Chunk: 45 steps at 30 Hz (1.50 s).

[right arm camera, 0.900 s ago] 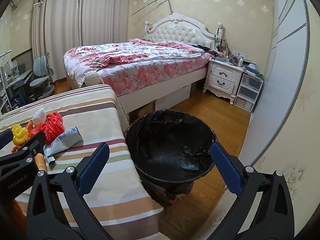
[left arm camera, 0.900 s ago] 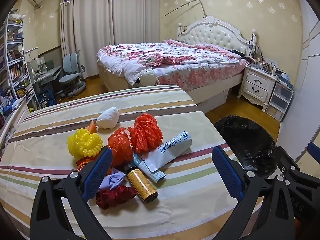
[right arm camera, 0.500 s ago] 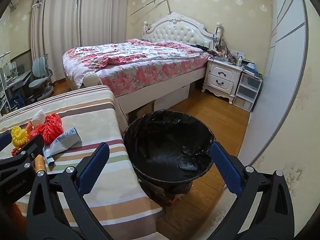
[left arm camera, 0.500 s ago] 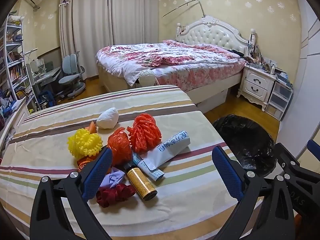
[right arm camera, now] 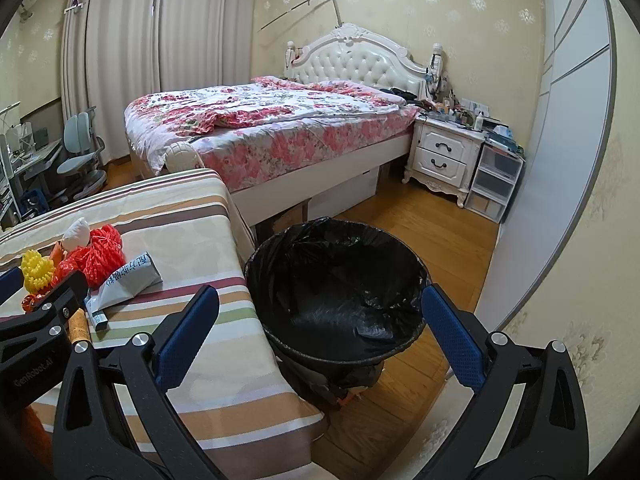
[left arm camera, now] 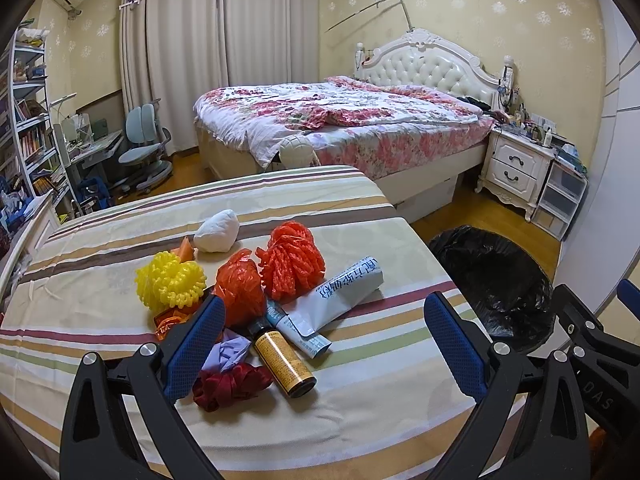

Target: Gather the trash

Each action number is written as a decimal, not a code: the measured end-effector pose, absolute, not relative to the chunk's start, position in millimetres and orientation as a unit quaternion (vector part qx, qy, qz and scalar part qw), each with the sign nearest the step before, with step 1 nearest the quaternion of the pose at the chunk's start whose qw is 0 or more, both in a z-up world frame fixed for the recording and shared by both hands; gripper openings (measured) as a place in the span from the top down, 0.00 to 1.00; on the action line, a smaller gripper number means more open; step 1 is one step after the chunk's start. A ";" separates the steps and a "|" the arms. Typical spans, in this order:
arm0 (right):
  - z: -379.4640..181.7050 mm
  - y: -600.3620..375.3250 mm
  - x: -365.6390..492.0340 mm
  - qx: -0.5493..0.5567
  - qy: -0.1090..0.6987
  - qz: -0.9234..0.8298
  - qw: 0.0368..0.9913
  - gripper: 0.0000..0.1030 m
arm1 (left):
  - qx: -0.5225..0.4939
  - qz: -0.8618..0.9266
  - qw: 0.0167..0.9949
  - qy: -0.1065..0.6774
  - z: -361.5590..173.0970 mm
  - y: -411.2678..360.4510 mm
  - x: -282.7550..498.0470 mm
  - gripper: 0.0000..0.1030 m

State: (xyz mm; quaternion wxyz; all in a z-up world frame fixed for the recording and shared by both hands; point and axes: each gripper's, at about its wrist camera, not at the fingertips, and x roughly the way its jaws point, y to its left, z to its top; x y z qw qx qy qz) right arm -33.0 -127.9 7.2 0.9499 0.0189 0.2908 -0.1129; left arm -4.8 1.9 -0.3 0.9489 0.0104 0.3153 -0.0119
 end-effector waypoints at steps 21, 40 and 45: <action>4.1 -134.6 -37.2 0.019 0.293 -0.113 0.949 0.04 | 0.010 -0.011 0.948 0.317 -2.2 3.9 -5.2 0.06; 4.1 -135.1 -37.2 0.019 0.293 -0.113 0.949 0.04 | 0.010 -0.011 0.948 0.318 -1.5 3.1 -4.9 0.06; 4.0 -135.3 -36.7 0.019 0.293 -0.113 0.949 0.04 | 0.010 -0.011 0.948 0.318 -1.5 3.2 -4.8 0.06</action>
